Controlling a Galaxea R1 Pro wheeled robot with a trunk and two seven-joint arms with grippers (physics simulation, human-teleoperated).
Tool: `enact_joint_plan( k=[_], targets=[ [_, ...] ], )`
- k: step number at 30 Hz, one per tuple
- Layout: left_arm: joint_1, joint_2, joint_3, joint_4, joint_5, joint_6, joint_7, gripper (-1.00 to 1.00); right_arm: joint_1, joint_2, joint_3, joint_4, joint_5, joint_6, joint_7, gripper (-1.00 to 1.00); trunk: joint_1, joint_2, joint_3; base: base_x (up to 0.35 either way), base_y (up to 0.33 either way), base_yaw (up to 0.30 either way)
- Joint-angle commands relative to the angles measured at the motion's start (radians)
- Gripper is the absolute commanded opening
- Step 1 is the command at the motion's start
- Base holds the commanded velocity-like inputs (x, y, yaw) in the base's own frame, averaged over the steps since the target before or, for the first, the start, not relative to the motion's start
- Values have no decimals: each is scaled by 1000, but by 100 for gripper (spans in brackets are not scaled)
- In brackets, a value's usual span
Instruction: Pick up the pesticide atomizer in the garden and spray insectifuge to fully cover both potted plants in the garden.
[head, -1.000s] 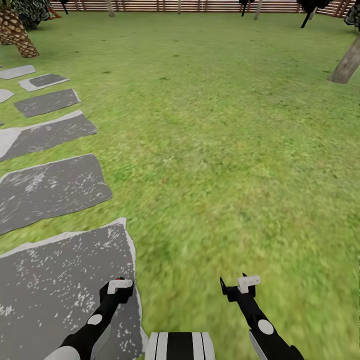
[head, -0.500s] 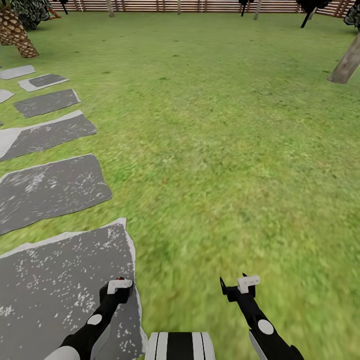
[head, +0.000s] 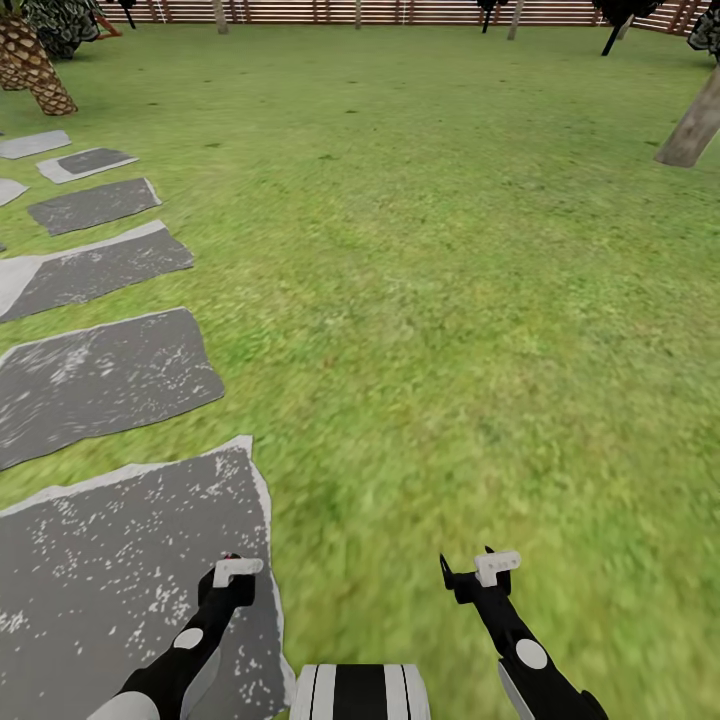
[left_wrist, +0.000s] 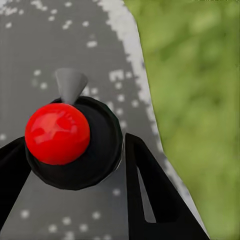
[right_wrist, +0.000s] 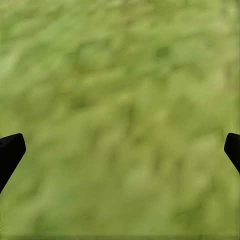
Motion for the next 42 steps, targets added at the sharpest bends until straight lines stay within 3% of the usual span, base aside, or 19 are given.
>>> enact_joint_plan(
  k=[1, 10, 36, 42],
  targets=[
    [-1, 0, 0, 0, -2, -3, 2, -100, 0, -1, 2, 1, 2, -3, 0, 100, 0, 0, -1, 0, 0, 0],
    [-1, 0, 0, 0, -6, -3, 2, -100, 0, 0, 2, 1, 2, -3, 0, 100, 0, 0, -1, 0, 0, 0],
    [-1, -1, -3, 1, -6, 12, 3, -100, 1, -5, 0, -5, 2, -4, -1, 100, -12, 6, 100, 0, 0, 0],
    [71, -3, -3, 1, 0, 14, 4, -100, 33, -31, -1, -2, 6, -8, -2, 100, -15, 7, 123, 0, 0, 0]
  ],
)
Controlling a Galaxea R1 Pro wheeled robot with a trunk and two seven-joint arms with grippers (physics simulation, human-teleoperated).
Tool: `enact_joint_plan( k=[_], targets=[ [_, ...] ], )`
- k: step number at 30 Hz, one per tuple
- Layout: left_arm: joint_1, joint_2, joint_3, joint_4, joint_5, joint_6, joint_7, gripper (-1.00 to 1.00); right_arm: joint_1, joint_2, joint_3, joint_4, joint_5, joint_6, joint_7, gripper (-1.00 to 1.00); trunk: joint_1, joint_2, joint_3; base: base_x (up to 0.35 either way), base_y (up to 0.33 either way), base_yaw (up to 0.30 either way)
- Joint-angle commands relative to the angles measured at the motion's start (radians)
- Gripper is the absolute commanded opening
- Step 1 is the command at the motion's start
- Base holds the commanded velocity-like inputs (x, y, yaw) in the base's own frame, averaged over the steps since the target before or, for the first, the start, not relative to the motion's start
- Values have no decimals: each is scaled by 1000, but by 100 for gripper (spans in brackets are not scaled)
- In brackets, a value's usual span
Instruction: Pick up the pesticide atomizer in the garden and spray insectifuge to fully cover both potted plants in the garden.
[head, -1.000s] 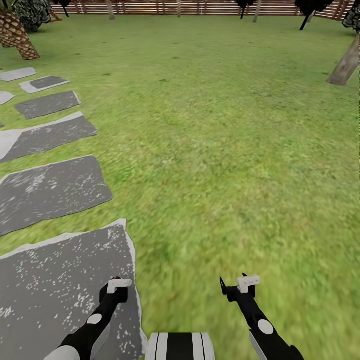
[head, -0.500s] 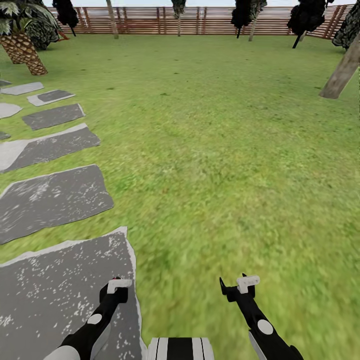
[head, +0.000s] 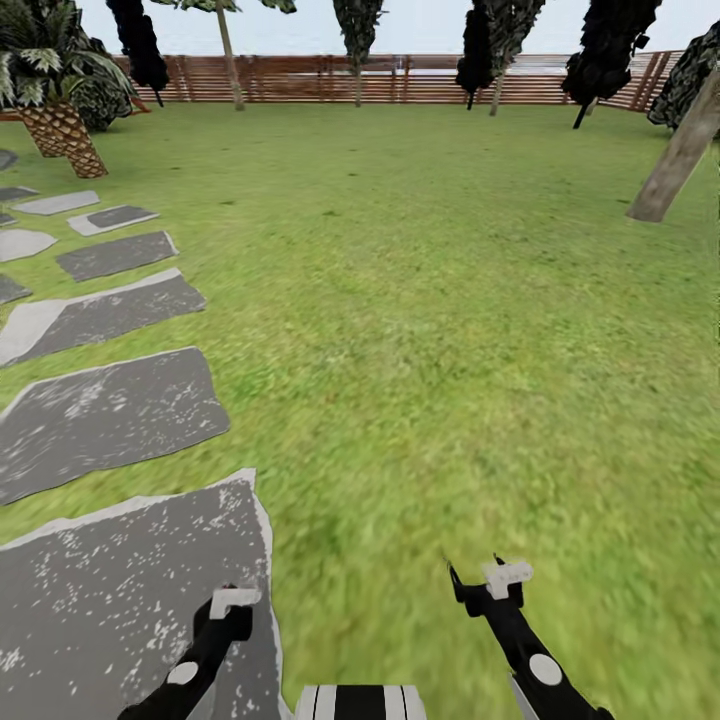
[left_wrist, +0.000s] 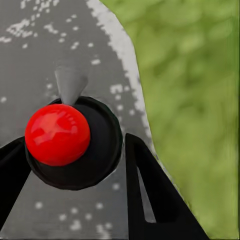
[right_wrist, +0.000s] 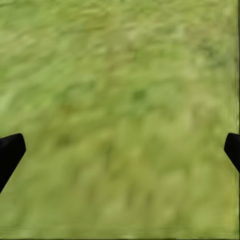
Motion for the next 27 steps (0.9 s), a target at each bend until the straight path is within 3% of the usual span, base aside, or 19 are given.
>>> enact_joint_plan(
  k=[1, 5, 11, 12, 16, 27],
  targets=[
    [12, -1, -1, 0, 1, -4, 2, -100, 19, -6, 2, 1, 2, -4, 0, 100, -1, 0, 3, 0, 0, 0],
    [54, -10, 1, 1, 4, -5, 7, -100, 111, -14, 2, 3, 2, -49, -1, 100, -2, 1, 19, 0, 0, 0],
    [84, -16, 2, 0, 8, -7, 13, -100, 181, -12, 2, 15, 1, -108, 0, 100, -5, 2, 42, 0, 0, 0],
    [88, -20, 3, 2, 8, -6, 14, -100, 210, -16, 0, 17, 1, -157, -1, 100, -6, 3, 46, 0, 0, 0],
    [120, -20, 6, 0, 9, -7, 15, -100, 224, -17, -1, 72, -1, -194, -2, 100, -14, 17, 60, 0, 0, 0],
    [143, -18, 6, 0, 8, -8, 15, -100, 225, -15, -2, 105, -2, -209, -3, 100, -56, 94, 94, 0, 0, 0]
  ],
)
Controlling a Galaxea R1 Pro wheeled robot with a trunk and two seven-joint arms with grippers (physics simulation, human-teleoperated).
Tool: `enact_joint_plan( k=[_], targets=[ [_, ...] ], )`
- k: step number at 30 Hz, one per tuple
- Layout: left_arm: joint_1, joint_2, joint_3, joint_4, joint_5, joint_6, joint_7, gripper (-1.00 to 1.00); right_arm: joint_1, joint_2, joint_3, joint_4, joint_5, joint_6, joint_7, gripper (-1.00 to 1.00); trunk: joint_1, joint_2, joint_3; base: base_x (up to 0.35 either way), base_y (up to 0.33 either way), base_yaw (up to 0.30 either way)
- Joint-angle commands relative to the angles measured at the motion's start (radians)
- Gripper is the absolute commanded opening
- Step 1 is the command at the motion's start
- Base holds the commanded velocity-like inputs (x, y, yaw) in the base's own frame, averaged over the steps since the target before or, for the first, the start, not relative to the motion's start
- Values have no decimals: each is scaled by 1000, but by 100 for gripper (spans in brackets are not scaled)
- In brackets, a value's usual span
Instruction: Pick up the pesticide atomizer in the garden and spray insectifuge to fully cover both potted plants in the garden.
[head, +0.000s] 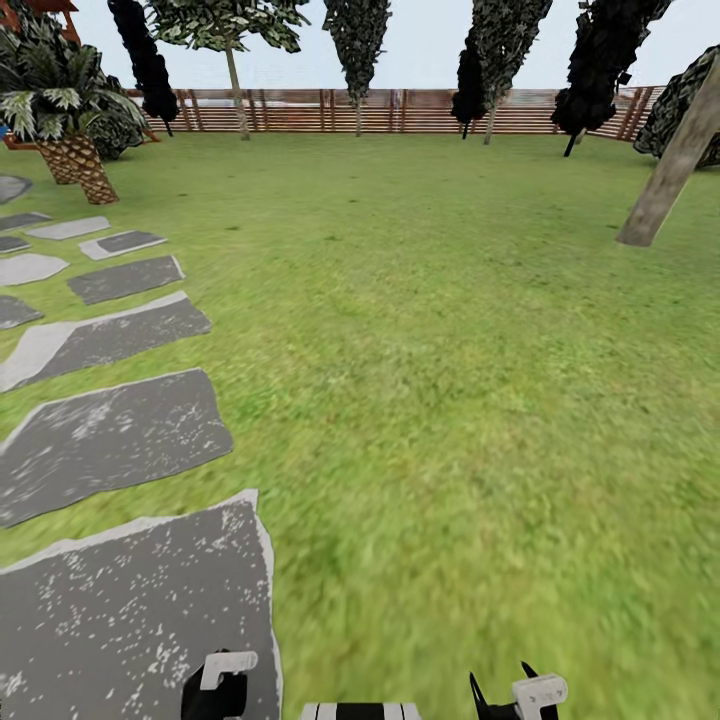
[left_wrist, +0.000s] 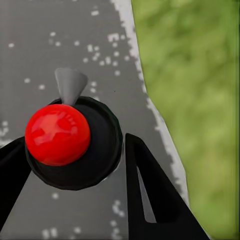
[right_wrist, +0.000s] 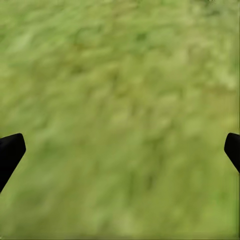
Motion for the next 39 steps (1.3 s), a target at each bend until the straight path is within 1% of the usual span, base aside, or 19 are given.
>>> enact_joint_plan(
  k=[1, 27, 39],
  targets=[
    [0, 0, 0, 1, 1, -3, 2, -100, 0, 0, 2, 1, 1, -3, -1, 100, -4, 7, 3, 0, 0, 0],
    [2, -2, 0, 3, 0, -5, 1, -100, 0, 3, 4, 12, 5, -1, 4, 100, -104, 189, 84, 0, 0, 0],
    [2, -2, 0, 3, 0, -5, 1, -100, 0, 6, 5, 33, 5, -1, 4, 100, -150, 273, 122, 0, 0, 1]
  ],
)
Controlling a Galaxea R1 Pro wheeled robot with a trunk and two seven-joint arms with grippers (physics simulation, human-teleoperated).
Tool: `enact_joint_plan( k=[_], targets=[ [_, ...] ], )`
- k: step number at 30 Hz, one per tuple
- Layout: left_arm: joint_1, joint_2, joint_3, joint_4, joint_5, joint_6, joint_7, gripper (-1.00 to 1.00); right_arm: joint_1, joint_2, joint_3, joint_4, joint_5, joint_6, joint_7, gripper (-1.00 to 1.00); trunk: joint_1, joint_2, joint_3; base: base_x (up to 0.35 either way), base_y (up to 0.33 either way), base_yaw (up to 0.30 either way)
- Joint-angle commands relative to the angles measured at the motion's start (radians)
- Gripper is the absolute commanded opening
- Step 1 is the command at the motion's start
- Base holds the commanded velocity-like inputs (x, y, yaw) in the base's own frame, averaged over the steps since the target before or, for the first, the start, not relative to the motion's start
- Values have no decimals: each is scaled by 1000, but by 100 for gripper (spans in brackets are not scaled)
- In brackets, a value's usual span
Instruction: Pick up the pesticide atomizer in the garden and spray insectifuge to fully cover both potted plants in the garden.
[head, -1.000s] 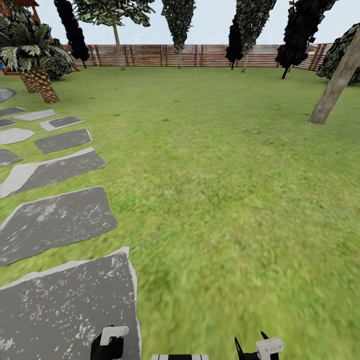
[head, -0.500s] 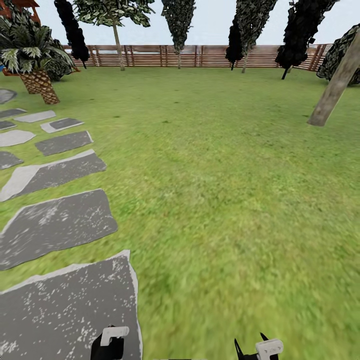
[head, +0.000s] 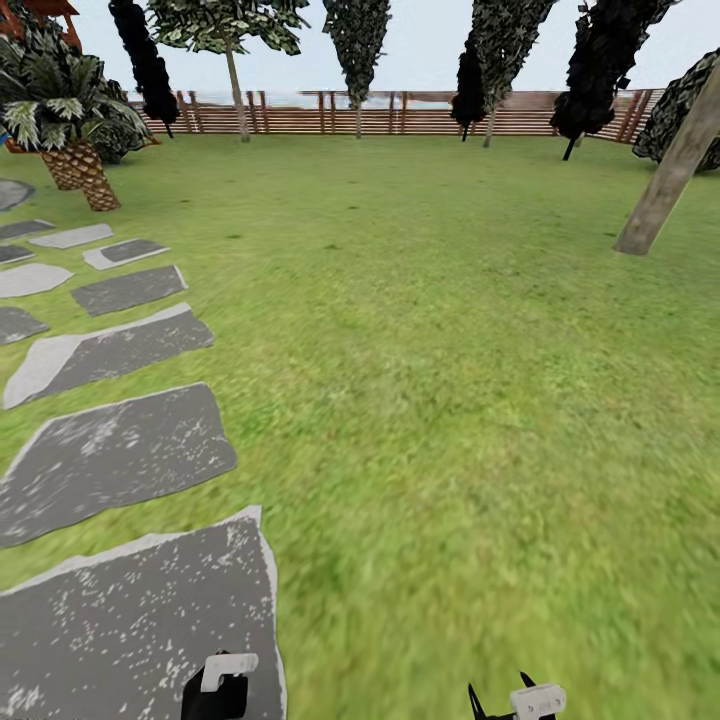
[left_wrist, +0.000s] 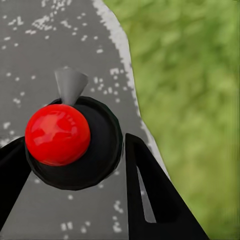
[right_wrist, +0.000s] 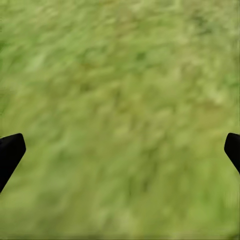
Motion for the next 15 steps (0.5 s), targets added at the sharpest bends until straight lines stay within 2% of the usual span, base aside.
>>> enact_joint_plan(
  k=[1, 5, 15],
  targets=[
    [0, 0, 0, 1, 1, -3, 2, -100, 0, -1, 2, 1, 2, -3, -1, 100, -4, 7, 3, 0, 0, 43],
    [0, 0, 0, 1, 1, -3, 2, -100, 0, -1, 2, 1, 2, -3, -1, 100, -12, 21, 9, 0, 0, 153],
    [0, 0, 0, 0, 1, -7, 2, -100, 0, -1, 2, 1, 2, -4, -1, 100, -12, 21, 9, 0, 0, 266]
  ],
)
